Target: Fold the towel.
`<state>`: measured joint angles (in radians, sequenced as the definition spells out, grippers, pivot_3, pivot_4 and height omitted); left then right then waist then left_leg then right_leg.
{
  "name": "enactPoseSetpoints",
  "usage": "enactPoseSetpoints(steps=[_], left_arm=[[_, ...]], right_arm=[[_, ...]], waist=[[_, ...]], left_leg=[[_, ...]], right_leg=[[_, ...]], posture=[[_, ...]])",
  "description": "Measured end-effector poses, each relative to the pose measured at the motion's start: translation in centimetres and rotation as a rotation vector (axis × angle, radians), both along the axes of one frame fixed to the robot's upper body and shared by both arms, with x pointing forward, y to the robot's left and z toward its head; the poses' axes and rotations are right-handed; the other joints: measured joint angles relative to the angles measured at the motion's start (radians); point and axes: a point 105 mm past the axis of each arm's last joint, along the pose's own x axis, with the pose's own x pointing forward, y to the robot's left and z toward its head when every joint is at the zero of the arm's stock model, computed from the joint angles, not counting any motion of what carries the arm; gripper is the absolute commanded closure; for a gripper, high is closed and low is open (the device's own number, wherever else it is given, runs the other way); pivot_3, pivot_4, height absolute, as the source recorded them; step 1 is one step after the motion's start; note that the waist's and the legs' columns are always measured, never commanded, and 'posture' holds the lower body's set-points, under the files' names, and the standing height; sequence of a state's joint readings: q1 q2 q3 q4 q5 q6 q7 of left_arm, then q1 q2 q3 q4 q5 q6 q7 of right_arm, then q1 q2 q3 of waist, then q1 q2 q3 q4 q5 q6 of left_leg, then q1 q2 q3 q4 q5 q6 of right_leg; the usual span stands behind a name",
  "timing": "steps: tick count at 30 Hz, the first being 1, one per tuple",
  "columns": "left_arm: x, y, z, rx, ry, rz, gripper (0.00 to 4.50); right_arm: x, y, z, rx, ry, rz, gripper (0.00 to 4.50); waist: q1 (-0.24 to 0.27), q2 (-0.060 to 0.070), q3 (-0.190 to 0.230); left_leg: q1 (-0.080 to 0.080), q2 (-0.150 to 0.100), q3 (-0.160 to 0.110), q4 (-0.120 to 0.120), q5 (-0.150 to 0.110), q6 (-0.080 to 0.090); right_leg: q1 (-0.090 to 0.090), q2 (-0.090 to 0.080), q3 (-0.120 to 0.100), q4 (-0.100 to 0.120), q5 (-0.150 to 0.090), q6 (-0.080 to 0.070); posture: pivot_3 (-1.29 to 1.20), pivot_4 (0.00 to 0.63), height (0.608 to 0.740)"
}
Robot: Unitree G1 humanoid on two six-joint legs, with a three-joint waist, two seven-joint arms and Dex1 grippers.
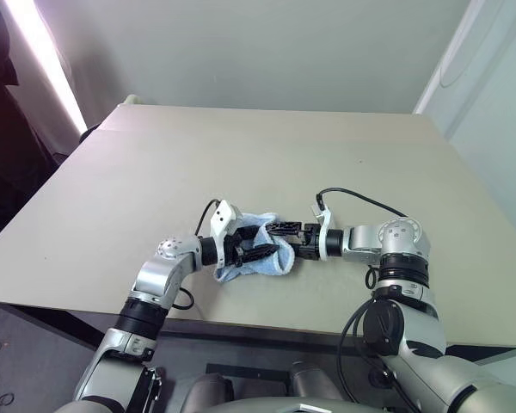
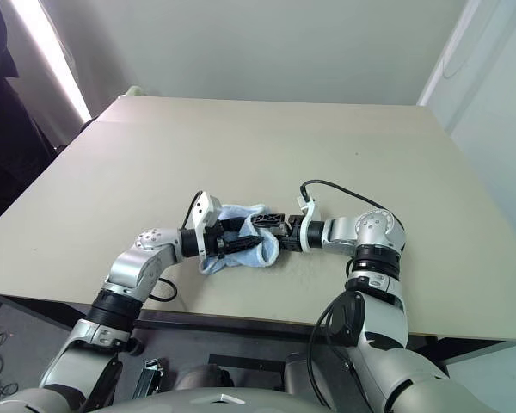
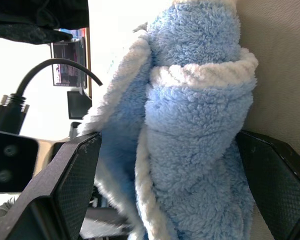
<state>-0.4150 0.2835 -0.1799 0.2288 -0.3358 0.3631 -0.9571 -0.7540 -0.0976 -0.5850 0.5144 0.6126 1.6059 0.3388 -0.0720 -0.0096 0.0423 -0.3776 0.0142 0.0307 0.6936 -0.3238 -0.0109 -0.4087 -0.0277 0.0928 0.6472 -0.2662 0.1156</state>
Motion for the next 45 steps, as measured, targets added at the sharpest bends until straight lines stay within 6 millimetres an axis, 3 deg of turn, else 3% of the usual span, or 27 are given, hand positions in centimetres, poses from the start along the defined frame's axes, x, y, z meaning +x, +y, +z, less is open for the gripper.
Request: enactPoseSetpoints(steps=[8,19,30,37,41,45], left_arm=[[0.6,-0.4,-0.2,-0.002,0.012,0.003,1.29],[1.0,-1.0,0.5,-0.019,0.0,-0.004,1.29],[-1.8,1.5,3.4,0.021,-0.106,-0.105,1.29],[-1.2,4.2,4.2,0.052,-0.132,-0.019,1.29],[-0.8,6.7,5.4,0.06,-0.151,0.047,1.29],[-0.5,8.8,6.6,0.019,-0.137,0.113,1.29]], right_arm=[[0.2,-0.4,0.4,0.018,-0.017,-0.017,0.02],[-1.2,1.3,0.6,-0.025,-0.11,0.105,0.02],[-0.9,2.4,-0.3,-0.044,-0.106,0.135,0.02],[-0.8,2.7,-0.5,-0.043,-0.107,0.155,0.02],[-0.8,2.9,-0.8,-0.056,-0.106,0.165,0.94],[-0.7,2.8,-1.4,-0.079,-0.094,0.163,2.48]], waist=[[0.0,0.0,0.0],[-0.001,0.0,0.0],[-0.004,0.001,0.0],[-0.014,0.0,0.0],[-0.025,0.001,0.0],[-0.028,0.0,0.0]], left_leg=[[0.0,0.0,0.0,0.0,0.0,0.0],[0.0,0.0,0.0,0.0,0.0,0.0],[0.002,0.001,0.0,-0.001,0.0,0.0],[0.003,0.001,0.0,-0.001,0.0,0.0],[0.003,0.002,0.0,-0.001,0.0,0.0],[0.002,0.002,0.0,-0.002,0.0,0.0]], right_leg=[[0.0,0.0,0.0,0.0,0.0,0.0],[0.0,0.0,0.0,0.0,0.0,0.0],[0.001,0.0,0.0,0.0,0.0,0.0],[0.002,0.001,0.0,0.0,0.0,0.0],[0.002,0.0,0.0,0.0,0.0,0.0],[0.001,0.0,0.0,-0.001,0.0,0.0]], posture=[[0.0,0.0,0.716],[0.0,0.0,0.716],[0.0,0.0,0.716],[0.0,0.0,0.716],[0.0,0.0,0.716],[0.0,0.0,0.716]])
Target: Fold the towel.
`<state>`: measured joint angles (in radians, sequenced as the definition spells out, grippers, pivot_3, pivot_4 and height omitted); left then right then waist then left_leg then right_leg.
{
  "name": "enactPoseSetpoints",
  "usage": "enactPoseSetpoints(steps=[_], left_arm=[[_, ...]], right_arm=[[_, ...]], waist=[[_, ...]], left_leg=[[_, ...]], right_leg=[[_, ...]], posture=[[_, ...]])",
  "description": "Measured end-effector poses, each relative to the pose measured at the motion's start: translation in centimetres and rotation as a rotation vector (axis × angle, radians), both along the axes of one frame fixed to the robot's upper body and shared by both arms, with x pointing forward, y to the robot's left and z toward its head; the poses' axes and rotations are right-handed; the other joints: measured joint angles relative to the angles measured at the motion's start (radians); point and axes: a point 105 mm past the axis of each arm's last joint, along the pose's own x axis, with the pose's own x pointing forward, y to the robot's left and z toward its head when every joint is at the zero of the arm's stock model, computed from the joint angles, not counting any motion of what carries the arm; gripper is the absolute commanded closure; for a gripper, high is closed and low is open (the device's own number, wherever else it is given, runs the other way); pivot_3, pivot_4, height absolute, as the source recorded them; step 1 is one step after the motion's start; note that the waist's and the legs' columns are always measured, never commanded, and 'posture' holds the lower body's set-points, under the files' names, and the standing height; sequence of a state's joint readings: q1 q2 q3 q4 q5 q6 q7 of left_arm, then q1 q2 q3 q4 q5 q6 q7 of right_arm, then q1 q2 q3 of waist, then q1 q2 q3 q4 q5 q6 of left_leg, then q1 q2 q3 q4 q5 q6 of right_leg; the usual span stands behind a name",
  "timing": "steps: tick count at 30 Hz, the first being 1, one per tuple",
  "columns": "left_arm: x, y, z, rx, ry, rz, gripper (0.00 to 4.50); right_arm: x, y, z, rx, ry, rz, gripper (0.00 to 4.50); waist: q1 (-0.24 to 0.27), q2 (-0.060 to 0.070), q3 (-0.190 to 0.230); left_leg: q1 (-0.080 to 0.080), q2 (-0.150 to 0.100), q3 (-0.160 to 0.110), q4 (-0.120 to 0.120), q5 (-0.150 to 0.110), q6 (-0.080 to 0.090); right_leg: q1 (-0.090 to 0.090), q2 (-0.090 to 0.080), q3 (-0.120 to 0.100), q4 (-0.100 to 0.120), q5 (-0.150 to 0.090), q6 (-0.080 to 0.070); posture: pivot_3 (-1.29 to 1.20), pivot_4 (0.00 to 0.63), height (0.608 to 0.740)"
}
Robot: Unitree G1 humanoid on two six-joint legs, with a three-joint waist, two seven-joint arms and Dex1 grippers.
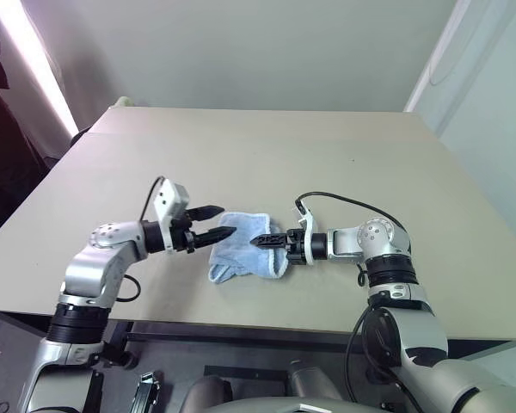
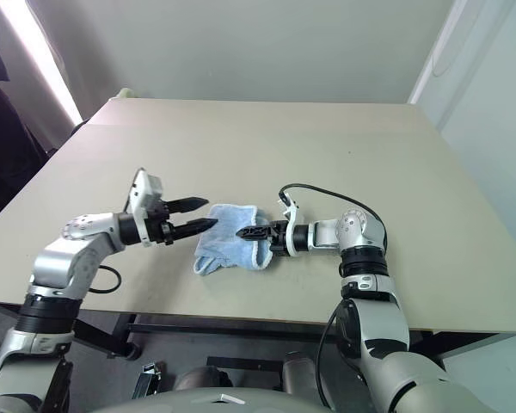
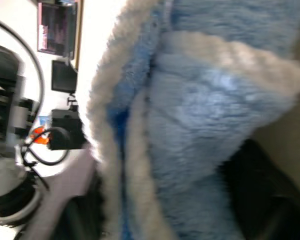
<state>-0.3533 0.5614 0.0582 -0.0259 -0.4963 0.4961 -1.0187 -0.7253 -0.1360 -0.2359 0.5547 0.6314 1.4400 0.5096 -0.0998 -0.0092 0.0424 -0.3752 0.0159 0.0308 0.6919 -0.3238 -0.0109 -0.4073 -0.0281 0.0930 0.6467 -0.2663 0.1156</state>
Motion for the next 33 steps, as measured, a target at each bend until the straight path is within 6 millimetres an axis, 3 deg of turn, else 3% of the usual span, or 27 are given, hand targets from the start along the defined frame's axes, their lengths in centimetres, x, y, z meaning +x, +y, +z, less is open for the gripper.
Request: enactPoseSetpoints(steps=[6,10,14,17,20,24,27,33], left_arm=[[0.1,1.5,0.5,-0.032,0.018,0.055,1.29],[0.1,2.5,0.2,-0.085,0.062,0.108,1.29],[0.6,3.8,0.0,-0.127,0.092,0.177,1.29],[0.6,4.0,-0.7,-0.132,0.116,0.19,1.29],[0.5,3.6,-1.1,-0.144,0.128,0.182,1.29],[0.5,2.6,-1.6,-0.158,0.145,0.159,1.29],[0.4,1.7,-2.0,-0.164,0.16,0.134,1.29],[0.5,1.5,-1.9,-0.162,0.156,0.125,1.29]], right_arm=[[0.0,0.6,0.4,0.005,-0.014,0.033,4.5],[0.4,0.2,1.0,0.031,-0.018,0.013,4.5],[2.4,-0.9,5.1,0.12,-0.103,-0.05,4.5],[4.6,-3.2,9.0,0.162,-0.213,-0.163,4.5],[6.1,-6.3,10.3,0.145,-0.27,-0.299,4.5],[7.4,-10.2,8.3,0.057,-0.221,-0.469,4.5],[7.6,-12.5,5.7,-0.031,-0.17,-0.558,4.5],[7.3,-14.4,0.8,-0.239,-0.12,-0.63,4.5]], waist=[[-0.005,0.0,0.0],[-0.002,0.0,0.0],[0.003,0.0,0.0],[0.005,0.0,0.0],[0.006,0.0,0.0],[0.002,0.0,0.0],[-0.001,0.0,0.0],[-0.002,0.0,0.0]], left_leg=[[0.001,0.0,0.0,-0.001,0.0,0.0],[0.0,0.0,0.0,-0.001,0.0,0.0],[-0.001,0.0,0.0,-0.001,0.0,0.0],[-0.002,0.0,0.0,-0.002,0.0,0.0],[-0.002,-0.001,0.0,-0.003,0.0,0.0],[-0.002,-0.001,0.001,-0.007,0.0,0.0],[-0.001,-0.001,0.001,-0.009,0.0,0.0],[-0.001,-0.001,0.003,-0.009,0.0,0.0]], right_leg=[[0.0,0.0,0.0,0.001,0.0,0.0],[-0.001,0.0,0.0,0.001,0.0,0.0],[-0.002,-0.001,0.0,0.0,0.0,0.0],[-0.002,-0.002,-0.001,-0.002,0.0,0.0],[-0.002,-0.002,-0.001,-0.003,0.0,0.0],[-0.002,-0.002,0.0,-0.005,0.0,0.0],[-0.002,0.0,0.001,-0.007,0.0,0.0],[-0.002,-0.001,0.002,-0.007,0.0,0.0]], posture=[[0.0,0.0,0.716],[0.0,0.0,0.716],[0.0,0.0,0.716],[0.0,0.0,0.716],[0.0,0.0,0.716],[0.0,0.0,0.716],[0.0,0.0,0.716],[0.0,0.0,0.716]])
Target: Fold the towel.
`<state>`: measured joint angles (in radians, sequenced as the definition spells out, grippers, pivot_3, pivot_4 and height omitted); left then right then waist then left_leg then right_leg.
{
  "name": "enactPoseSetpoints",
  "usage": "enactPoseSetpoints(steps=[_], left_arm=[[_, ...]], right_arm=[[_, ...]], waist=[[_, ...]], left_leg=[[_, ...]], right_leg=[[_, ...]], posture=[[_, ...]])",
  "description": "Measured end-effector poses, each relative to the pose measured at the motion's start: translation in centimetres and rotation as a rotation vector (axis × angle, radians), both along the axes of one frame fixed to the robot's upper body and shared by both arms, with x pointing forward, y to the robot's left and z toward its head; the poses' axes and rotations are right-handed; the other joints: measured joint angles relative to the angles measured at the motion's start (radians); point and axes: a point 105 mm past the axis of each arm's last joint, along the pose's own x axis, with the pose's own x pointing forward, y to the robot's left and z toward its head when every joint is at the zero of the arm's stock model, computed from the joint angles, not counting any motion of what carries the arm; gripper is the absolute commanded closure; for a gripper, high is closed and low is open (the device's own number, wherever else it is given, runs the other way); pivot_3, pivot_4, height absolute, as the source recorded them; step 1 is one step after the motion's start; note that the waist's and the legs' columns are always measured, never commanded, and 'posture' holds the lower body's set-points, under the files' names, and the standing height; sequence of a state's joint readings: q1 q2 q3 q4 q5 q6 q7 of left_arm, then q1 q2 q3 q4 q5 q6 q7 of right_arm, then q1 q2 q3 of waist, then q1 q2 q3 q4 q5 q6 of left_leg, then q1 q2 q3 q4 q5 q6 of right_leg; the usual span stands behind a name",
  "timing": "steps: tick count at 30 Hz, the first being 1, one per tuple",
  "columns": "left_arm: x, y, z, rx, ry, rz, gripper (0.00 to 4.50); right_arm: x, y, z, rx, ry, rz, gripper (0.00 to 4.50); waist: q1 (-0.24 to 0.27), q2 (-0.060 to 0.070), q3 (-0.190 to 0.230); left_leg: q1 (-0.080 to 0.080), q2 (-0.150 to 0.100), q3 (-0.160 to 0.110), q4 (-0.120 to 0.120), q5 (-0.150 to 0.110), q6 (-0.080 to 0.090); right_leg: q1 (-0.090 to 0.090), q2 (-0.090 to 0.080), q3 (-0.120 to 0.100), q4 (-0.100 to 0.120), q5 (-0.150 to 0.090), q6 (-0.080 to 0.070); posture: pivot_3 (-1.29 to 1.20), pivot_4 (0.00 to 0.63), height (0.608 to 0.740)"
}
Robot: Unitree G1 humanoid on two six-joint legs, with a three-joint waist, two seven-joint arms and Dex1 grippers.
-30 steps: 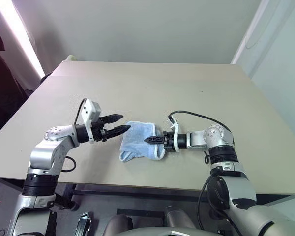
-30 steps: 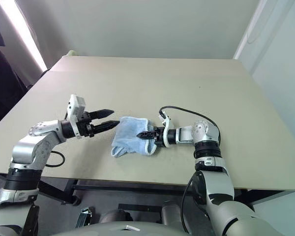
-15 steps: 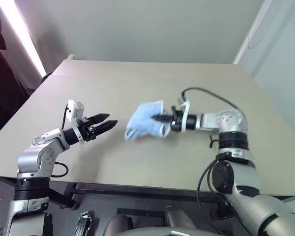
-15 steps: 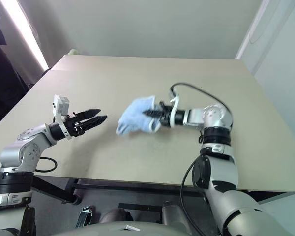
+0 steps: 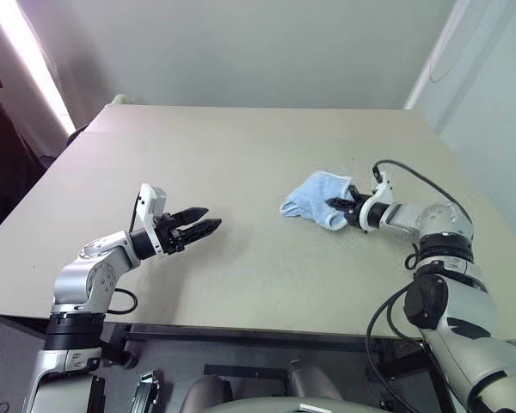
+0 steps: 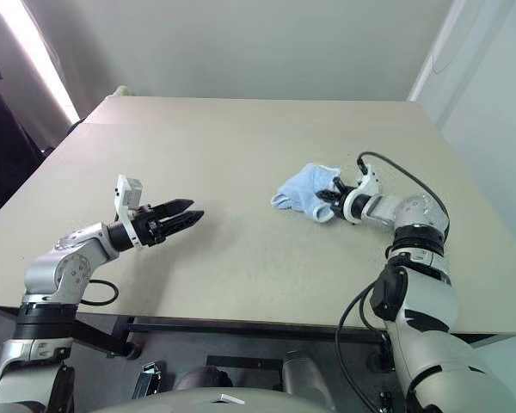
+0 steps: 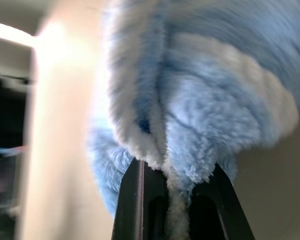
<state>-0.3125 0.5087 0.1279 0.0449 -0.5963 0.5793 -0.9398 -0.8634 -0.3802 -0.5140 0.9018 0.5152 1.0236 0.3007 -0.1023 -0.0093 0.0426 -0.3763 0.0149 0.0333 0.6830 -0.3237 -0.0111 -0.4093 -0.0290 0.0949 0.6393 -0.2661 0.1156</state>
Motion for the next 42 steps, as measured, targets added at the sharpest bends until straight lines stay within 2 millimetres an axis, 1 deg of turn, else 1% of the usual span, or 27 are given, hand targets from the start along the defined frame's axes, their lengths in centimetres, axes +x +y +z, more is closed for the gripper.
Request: enactPoseSetpoints(steps=[1,3,5,6,7,14,15,16,19,23,25,27,29,30,31,32,34,36,37,38,39,40,41,42], left_arm=[[0.0,0.0,0.0,0.0,-0.001,0.0,1.29],[0.1,-0.1,0.2,0.004,-0.006,-0.002,1.29],[0.1,0.0,0.2,0.011,-0.007,-0.002,1.29],[0.1,0.0,0.1,0.014,-0.007,-0.003,1.29],[0.1,0.0,0.1,0.017,-0.007,-0.004,1.29],[0.0,0.4,0.1,0.054,-0.012,-0.006,1.29],[0.0,0.5,-0.1,0.084,-0.016,-0.009,1.29],[-0.1,0.6,-0.2,0.101,-0.019,-0.012,1.29],[-0.3,0.7,-0.5,0.134,-0.027,-0.025,1.29],[-0.6,0.8,-0.7,0.183,-0.038,-0.047,1.29],[-0.7,0.7,-1.0,0.2,-0.039,-0.057,1.29],[-0.7,0.7,-1.1,0.205,-0.042,-0.059,1.29],[-0.7,0.6,-1.1,0.207,-0.042,-0.063,1.29],[-0.7,0.6,-1.1,0.209,-0.042,-0.064,1.29],[-0.8,0.7,-1.2,0.212,-0.042,-0.063,1.29],[-0.8,0.7,-1.2,0.217,-0.04,-0.062,1.29],[-0.9,0.5,-1.3,0.221,-0.04,-0.071,1.29],[-1.0,0.2,-1.3,0.223,-0.046,-0.08,1.29],[-1.2,0.2,-1.3,0.225,-0.048,-0.08,1.29],[-1.3,0.2,-1.3,0.227,-0.048,-0.08,1.29],[-1.4,0.2,-1.5,0.228,-0.045,-0.079,1.29],[-1.6,0.2,-1.6,0.228,-0.041,-0.077,1.29],[-1.7,0.3,-1.7,0.228,-0.036,-0.075,1.29],[-1.7,0.3,-1.8,0.228,-0.031,-0.072,1.29]], right_arm=[[0.1,-0.1,-0.2,-0.017,-0.002,-0.006,4.5],[0.3,-0.5,-0.3,-0.039,-0.005,-0.028,3.81],[0.4,-0.6,-0.3,-0.043,-0.011,-0.037,3.25],[0.5,-0.6,-0.2,-0.041,-0.015,-0.036,2.92],[0.5,-0.6,-0.1,-0.039,-0.02,-0.033,2.49],[0.5,-0.4,1.1,-0.013,-0.049,0.015,0.19],[0.4,-0.5,1.4,-0.023,-0.059,0.039,0.03],[0.3,-0.8,1.7,-0.037,-0.066,0.056,0.03],[-0.4,-2.2,2.5,-0.104,-0.081,0.099,0.03],[-1.1,-3.7,4.5,-0.236,-0.181,0.192,0.03],[-1.2,-3.8,5.5,-0.292,-0.233,0.235,0.03],[-1.0,-3.3,6.8,-0.347,-0.317,0.279,0.03],[-0.3,-2.2,8.6,-0.413,-0.448,0.321,0.03],[-0.1,-1.6,9.2,-0.436,-0.499,0.334,0.03],[0.2,-1.0,9.4,-0.454,-0.532,0.346,0.03],[0.6,0.0,9.4,-0.484,-0.582,0.36,0.03],[1.4,2.5,8.8,-0.535,-0.664,0.391,0.03],[2.0,4.4,7.4,-0.54,-0.69,0.41,0.03],[2.2,5.2,6.0,-0.541,-0.675,0.422,0.03],[2.3,5.6,4.8,-0.55,-0.654,0.432,0.03],[2.4,5.8,2.9,-0.567,-0.612,0.439,0.03],[2.3,5.6,1.5,-0.582,-0.575,0.439,0.03],[2.2,5.2,0.4,-0.597,-0.544,0.434,0.03],[2.2,4.9,-0.1,-0.61,-0.532,0.425,0.03]], waist=[[0.0,0.0,0.0],[0.002,0.0,0.0],[0.003,0.0,0.0],[0.003,0.0,0.0],[0.004,-0.001,0.0],[0.008,-0.001,0.0],[0.008,-0.001,0.0],[0.009,-0.001,0.0],[0.008,0.0,0.0],[0.007,0.0,0.0],[0.005,0.0,0.0],[0.003,0.0,0.0],[0.005,0.0,0.0],[0.007,0.0,0.0],[0.007,0.0,0.0],[0.005,0.0,0.0],[0.003,0.0,0.0],[0.005,0.0,0.0],[0.006,0.0,0.0],[0.008,0.0,0.0],[0.01,0.0,0.0],[0.012,0.0,0.0],[0.012,0.0,0.0],[0.01,0.0,0.0]], left_leg=[[0.0,0.0,0.0,0.0,0.0,0.0],[0.001,0.0,0.0,0.0,0.0,0.0],[0.002,0.0,0.0,0.0,0.0,0.0],[0.002,0.0,0.0,0.001,0.0,0.0],[0.003,0.0,0.0,0.001,0.0,0.0],[0.002,0.0,-0.001,0.001,0.0,0.0],[0.002,0.0,-0.001,0.001,0.0,0.0],[0.002,0.0,-0.001,0.001,0.0,0.0],[0.0,0.0,-0.001,0.001,0.0,0.0],[0.0,0.0,-0.001,0.0,0.0,0.0],[0.001,0.0,0.0,0.0,0.0,0.0],[0.001,0.001,0.0,0.0,0.0,0.0],[0.002,0.001,0.0,0.0,0.0,0.0],[0.002,0.001,0.0,0.0,0.0,0.0],[0.002,0.001,0.0,0.0,0.0,0.0],[0.002,0.001,0.0,0.0,0.0,0.0],[0.002,0.001,0.001,0.001,0.0,0.0],[0.002,0.001,0.0,0.001,0.0,0.0],[0.002,0.001,0.0,0.001,0.0,0.0],[0.002,0.001,0.0,0.001,0.0,0.0],[0.001,0.0,0.0,0.001,0.0,-0.001],[0.001,-0.001,0.0,0.001,0.0,-0.001],[0.001,-0.001,0.0,0.001,0.0,-0.001],[0.001,-0.001,0.0,0.001,0.0,-0.001]], right_leg=[[0.0,0.0,0.0,0.0,0.0,0.0],[0.001,0.0,0.0,0.0,0.0,0.0],[0.002,0.0,0.0,0.0,0.0,0.0],[0.003,0.0,0.0,0.0,0.0,0.0],[0.003,0.0,0.0,0.0,0.0,0.0],[0.004,0.0,0.0,-0.001,0.0,0.0],[0.004,0.0,0.0,-0.001,0.0,0.0],[0.004,0.0,0.0,-0.001,0.0,0.0],[0.002,0.0,-0.001,-0.002,0.0,0.0],[0.002,0.0,-0.001,-0.002,0.0,0.0],[0.002,0.0,-0.001,-0.002,0.0,0.0],[0.002,0.0,0.0,-0.002,0.0,0.0],[0.002,0.0,0.0,-0.001,0.0,0.0],[0.002,0.0,0.0,0.0,0.0,0.0],[0.002,0.0,0.0,0.0,0.0,0.0],[0.002,0.0,0.0,0.0,0.0,0.0],[0.001,0.0,0.0,0.001,0.0,0.0],[0.001,0.0,0.0,0.001,0.0,0.0],[0.001,-0.001,0.0,0.002,0.0,0.0],[0.001,-0.002,0.0,0.002,0.0,0.0],[0.001,-0.003,0.0,0.002,0.0,0.0],[0.001,-0.004,0.0,0.002,0.0,0.0],[0.001,-0.004,0.0,0.002,0.0,0.0],[0.001,-0.005,0.0,0.002,0.0,0.0]], posture=[[0.0,0.0,0.716],[0.0,0.0,0.716],[0.0,0.0,0.716],[0.0,0.0,0.716],[0.0,0.0,0.716],[0.0,0.0,0.716],[0.0,0.0,0.716],[0.0,0.0,0.716],[0.0,0.0,0.716],[0.0,0.0,0.716],[0.0,0.0,0.716],[0.0,0.0,0.716],[0.0,0.0,0.716],[0.0,0.0,0.716],[0.0,0.0,0.716],[0.0,0.0,0.716],[0.0,0.0,0.716],[0.0,0.0,0.716],[0.0,0.0,0.716],[0.0,0.0,0.716],[0.0,0.0,0.716],[0.0,0.0,0.716],[0.0,0.0,0.716],[0.0,0.0,0.716]])
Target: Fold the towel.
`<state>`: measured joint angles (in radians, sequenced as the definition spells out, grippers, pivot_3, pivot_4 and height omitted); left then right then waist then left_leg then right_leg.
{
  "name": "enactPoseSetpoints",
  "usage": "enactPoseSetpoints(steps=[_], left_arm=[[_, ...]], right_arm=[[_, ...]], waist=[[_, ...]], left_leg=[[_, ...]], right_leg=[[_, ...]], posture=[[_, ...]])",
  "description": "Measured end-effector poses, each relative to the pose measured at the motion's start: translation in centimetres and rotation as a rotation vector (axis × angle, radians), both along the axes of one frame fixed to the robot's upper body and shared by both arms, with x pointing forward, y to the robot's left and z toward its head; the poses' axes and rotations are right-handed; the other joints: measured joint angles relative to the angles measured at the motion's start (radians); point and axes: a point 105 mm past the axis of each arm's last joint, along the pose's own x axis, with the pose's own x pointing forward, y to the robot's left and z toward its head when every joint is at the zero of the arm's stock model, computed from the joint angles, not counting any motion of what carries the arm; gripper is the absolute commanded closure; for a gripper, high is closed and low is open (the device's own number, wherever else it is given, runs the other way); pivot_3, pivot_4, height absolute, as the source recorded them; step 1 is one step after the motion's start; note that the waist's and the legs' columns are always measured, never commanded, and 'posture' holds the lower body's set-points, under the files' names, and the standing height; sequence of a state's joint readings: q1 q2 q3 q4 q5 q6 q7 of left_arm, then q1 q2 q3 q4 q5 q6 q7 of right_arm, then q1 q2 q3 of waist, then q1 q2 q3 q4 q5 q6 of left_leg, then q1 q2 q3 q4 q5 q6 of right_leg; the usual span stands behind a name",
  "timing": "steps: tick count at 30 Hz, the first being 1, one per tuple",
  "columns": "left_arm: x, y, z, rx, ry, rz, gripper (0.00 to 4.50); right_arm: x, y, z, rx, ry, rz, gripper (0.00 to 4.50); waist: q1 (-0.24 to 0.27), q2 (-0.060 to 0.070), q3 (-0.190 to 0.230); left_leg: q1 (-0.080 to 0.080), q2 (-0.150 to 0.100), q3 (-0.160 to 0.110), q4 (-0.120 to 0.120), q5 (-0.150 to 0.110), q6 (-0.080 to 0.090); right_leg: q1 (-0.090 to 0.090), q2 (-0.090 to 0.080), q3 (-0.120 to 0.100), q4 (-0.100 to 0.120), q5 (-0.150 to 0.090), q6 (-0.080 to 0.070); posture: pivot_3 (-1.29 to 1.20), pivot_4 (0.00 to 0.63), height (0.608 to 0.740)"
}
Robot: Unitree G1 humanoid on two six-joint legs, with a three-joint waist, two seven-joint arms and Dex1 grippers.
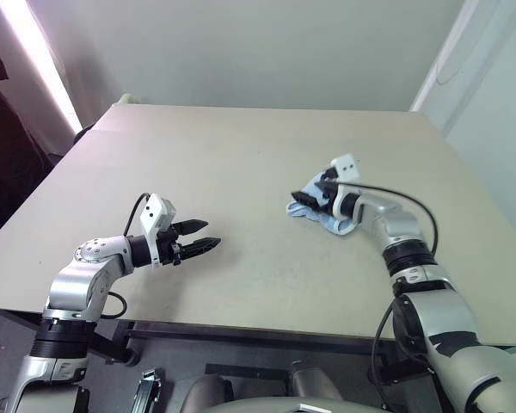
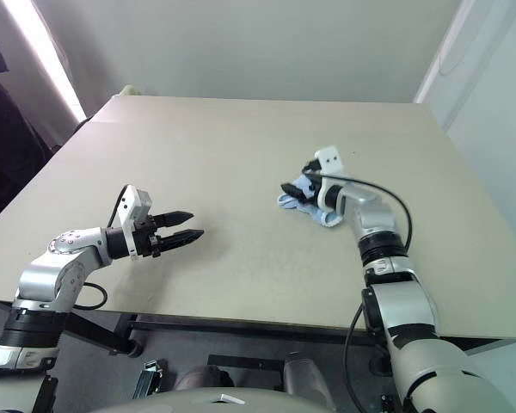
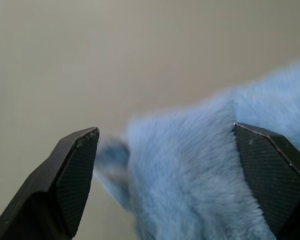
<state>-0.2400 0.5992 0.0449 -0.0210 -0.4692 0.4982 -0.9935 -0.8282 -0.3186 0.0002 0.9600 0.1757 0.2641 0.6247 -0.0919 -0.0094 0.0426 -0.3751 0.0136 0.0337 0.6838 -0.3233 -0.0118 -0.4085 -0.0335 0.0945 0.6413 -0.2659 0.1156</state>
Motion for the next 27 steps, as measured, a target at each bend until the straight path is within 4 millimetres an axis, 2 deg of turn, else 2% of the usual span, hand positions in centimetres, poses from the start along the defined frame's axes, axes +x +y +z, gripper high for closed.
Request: enactPoseSetpoints(steps=[6,11,15,18,20,23,27], left_arm=[[-0.3,0.1,0.1,0.004,-0.008,0.009,1.29],[-0.6,0.6,-0.2,0.008,0.013,0.023,1.29],[-0.4,1.8,0.3,0.02,0.002,0.055,1.29],[0.1,3.1,0.3,0.037,0.006,0.092,1.29],[0.3,3.6,0.2,0.046,-0.002,0.112,1.29],[0.5,4.2,0.0,0.051,-0.003,0.151,1.29],[0.2,4.5,0.0,0.053,-0.01,0.172,1.29]], right_arm=[[0.3,0.2,-0.3,0.022,0.0,-0.002,0.03],[-0.8,0.9,1.2,0.158,-0.004,0.107,0.03],[-3.3,1.8,4.8,0.281,-0.061,0.268,0.03],[-5.6,2.8,8.3,0.282,-0.141,0.396,0.03],[-7.3,3.2,10.0,0.269,-0.181,0.484,0.03],[-9.2,3.5,10.6,0.256,-0.176,0.58,0.03],[-9.4,3.7,9.9,0.254,-0.134,0.593,0.03]], waist=[[-0.004,-0.001,-0.001],[-0.005,-0.001,0.0],[-0.002,0.0,0.0],[-0.002,0.0,0.0],[-0.001,0.0,0.0],[0.001,-0.001,0.0],[-0.002,-0.001,0.0]], left_leg=[[0.004,0.001,-0.001,0.001,0.002,-0.003],[0.003,0.001,-0.002,0.002,0.002,-0.003],[0.001,0.001,-0.003,0.002,0.002,-0.003],[0.001,0.002,-0.003,0.002,0.002,-0.003],[0.002,0.002,-0.003,0.002,0.002,-0.003],[0.002,0.001,-0.003,0.002,0.002,-0.003],[0.002,0.002,-0.003,0.002,0.002,-0.003]], right_leg=[[0.001,0.002,0.0,0.006,0.0,0.0],[0.001,0.002,0.0,0.006,0.0,-0.001],[-0.001,0.002,-0.001,0.006,0.0,-0.001],[0.0,0.002,-0.001,0.006,0.0,-0.001],[0.0,0.002,-0.002,0.006,0.0,-0.001],[0.001,0.002,-0.002,0.006,0.0,-0.001],[0.0,0.002,-0.002,0.006,0.0,-0.001]], posture=[[0.0,0.0,0.716],[0.0,0.0,0.716],[0.0,0.0,0.716],[0.0,0.0,0.716],[0.0,0.0,0.716],[0.0,0.0,0.716],[0.0,0.0,0.716]])
